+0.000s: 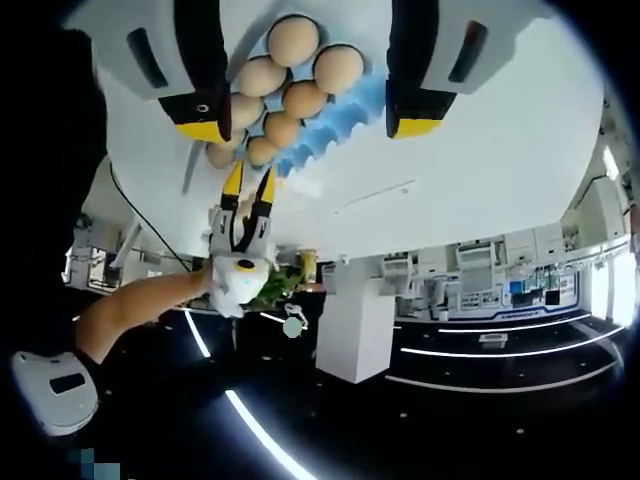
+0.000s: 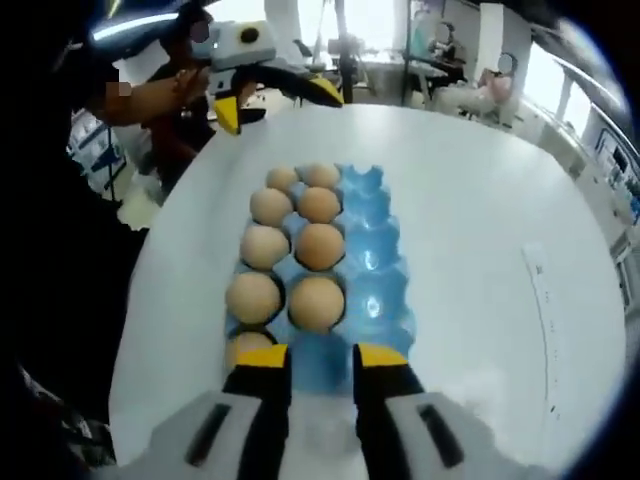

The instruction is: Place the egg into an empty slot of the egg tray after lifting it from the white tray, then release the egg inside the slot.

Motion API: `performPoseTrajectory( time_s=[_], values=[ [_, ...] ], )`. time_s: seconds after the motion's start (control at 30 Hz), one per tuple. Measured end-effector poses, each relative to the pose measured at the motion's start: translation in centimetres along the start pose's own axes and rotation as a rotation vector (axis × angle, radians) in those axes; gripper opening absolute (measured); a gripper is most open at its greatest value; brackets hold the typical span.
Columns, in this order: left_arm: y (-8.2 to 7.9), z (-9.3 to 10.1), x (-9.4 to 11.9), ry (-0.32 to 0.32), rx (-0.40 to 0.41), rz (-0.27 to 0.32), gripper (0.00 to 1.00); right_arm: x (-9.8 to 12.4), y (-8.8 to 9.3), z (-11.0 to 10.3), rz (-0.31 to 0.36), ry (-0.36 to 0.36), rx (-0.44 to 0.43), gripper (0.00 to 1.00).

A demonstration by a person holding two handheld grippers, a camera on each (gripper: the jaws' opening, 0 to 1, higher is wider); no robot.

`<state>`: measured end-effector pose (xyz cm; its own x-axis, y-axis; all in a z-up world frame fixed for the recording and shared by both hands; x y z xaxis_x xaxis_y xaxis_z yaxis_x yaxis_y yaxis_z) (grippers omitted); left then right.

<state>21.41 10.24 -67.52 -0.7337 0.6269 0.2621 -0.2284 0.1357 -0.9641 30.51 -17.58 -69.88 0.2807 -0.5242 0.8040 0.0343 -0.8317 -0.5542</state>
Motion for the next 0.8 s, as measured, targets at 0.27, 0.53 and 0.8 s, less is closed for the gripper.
performPoseTrajectory(
  time_s=[0.27, 0.53, 0.8],
  values=[
    [-0.1, 0.1, -0.1, 0.004, 0.000, 0.002, 0.63, 1.8, 3.3, -0.7, -0.021, 0.052, -0.055, 0.15],
    [-0.1, 0.2, -0.4, 0.012, -0.003, 0.002, 0.63, 3.1, 6.6, -1.9, -0.041, 0.083, -0.121, 0.15],
    [-0.1, 0.1, -0.3, 0.010, -0.007, 0.000, 0.63, 5.2, 9.8, -2.7, -0.060, 0.133, -0.190, 0.17]
  ],
)
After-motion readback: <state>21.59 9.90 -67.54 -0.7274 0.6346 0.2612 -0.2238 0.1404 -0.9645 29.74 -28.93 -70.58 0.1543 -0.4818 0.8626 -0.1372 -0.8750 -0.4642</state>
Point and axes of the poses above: the point that each gripper's makers call its tool centre point, and the gripper's own axes: x roughly backward along the fingers, z roughly to its right, y roughly out of its underside, the point moved 9 cm from there along x, roughly backward along the fingers, and after that the axes turned 10 degrees about -y, right-handed, at the moved point
